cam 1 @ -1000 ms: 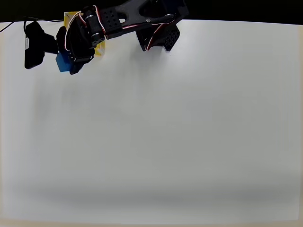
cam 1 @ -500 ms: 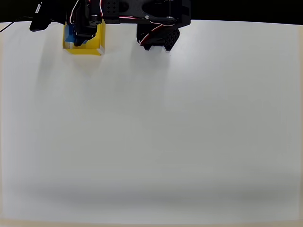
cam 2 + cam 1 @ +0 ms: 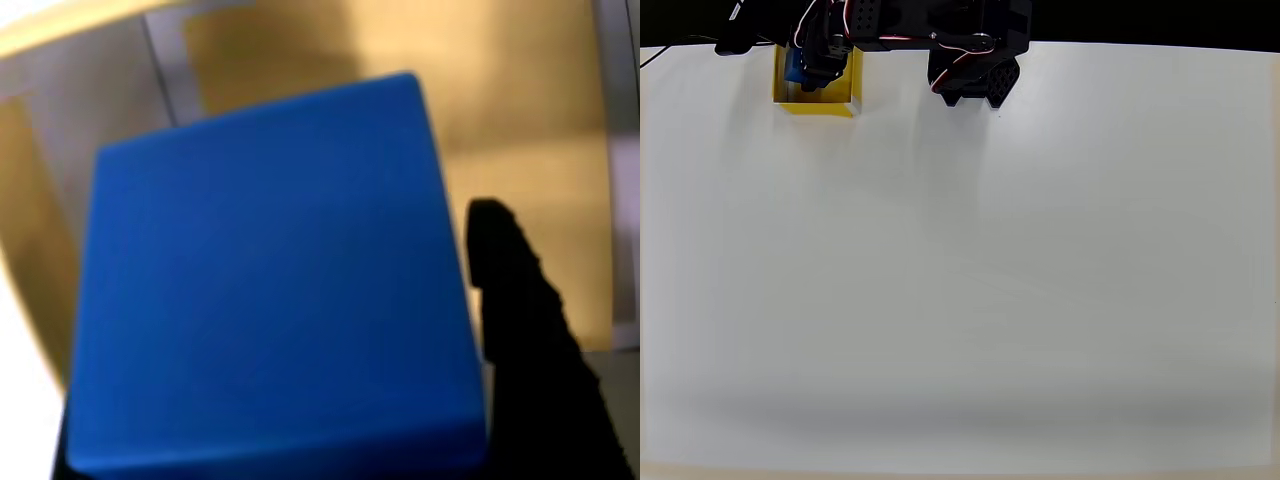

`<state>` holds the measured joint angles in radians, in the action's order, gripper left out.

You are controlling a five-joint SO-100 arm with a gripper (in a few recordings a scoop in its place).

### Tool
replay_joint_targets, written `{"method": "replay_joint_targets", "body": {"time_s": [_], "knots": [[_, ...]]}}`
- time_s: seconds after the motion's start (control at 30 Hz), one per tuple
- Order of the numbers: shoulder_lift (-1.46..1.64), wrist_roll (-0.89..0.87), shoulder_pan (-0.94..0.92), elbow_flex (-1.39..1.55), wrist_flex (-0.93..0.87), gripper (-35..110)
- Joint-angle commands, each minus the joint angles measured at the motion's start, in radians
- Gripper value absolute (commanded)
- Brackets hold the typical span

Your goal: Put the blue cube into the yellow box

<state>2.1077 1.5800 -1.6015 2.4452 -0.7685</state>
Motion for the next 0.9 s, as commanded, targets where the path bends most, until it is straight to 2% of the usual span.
{"method": "replay_joint_targets", "body": {"time_s": [0.0, 0.27, 0.47, 0.6, 0.87], "knots": [[0.026, 0.014, -0.031, 0.029, 0.064, 17], [0.058, 0.02, -0.046, 0.104, 0.104, 37], [0.1, 0.034, -0.061, 0.094, 0.067, 42], [0.172, 0.055, -0.075, 0.008, -0.097, 42], [0.373, 0.137, -0.072, -0.284, -0.594, 37]]}}
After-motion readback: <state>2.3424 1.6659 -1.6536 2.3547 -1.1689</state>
